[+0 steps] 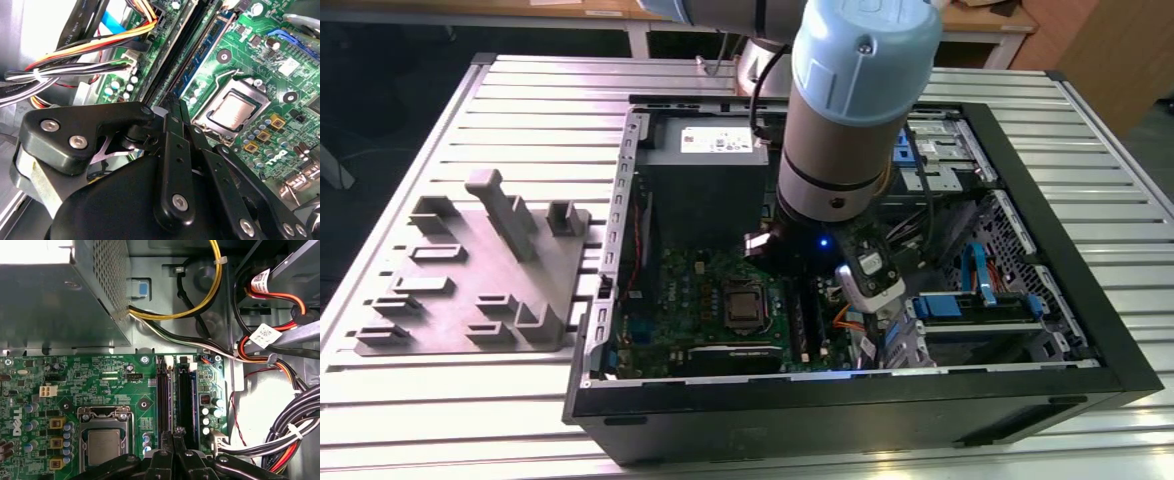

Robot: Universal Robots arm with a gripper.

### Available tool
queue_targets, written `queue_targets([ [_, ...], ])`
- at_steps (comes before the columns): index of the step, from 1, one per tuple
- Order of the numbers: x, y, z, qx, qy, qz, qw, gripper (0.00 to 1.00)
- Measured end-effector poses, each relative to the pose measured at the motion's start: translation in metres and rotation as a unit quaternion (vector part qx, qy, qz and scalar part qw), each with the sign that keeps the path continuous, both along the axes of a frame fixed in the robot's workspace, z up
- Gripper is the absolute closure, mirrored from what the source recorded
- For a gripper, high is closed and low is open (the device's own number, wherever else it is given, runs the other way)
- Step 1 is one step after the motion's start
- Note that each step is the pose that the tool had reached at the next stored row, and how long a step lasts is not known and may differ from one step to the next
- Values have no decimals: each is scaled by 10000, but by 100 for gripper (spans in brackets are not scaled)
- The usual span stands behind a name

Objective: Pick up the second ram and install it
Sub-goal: 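Insert the second ram into the second slot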

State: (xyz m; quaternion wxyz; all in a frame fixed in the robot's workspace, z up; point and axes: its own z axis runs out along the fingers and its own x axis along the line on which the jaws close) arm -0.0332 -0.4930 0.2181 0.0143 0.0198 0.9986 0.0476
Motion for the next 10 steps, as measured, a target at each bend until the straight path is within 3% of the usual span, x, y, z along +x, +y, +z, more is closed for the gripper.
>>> queue_targets([
  [10, -2, -1, -59, -3, 1, -18, 10000, 89],
])
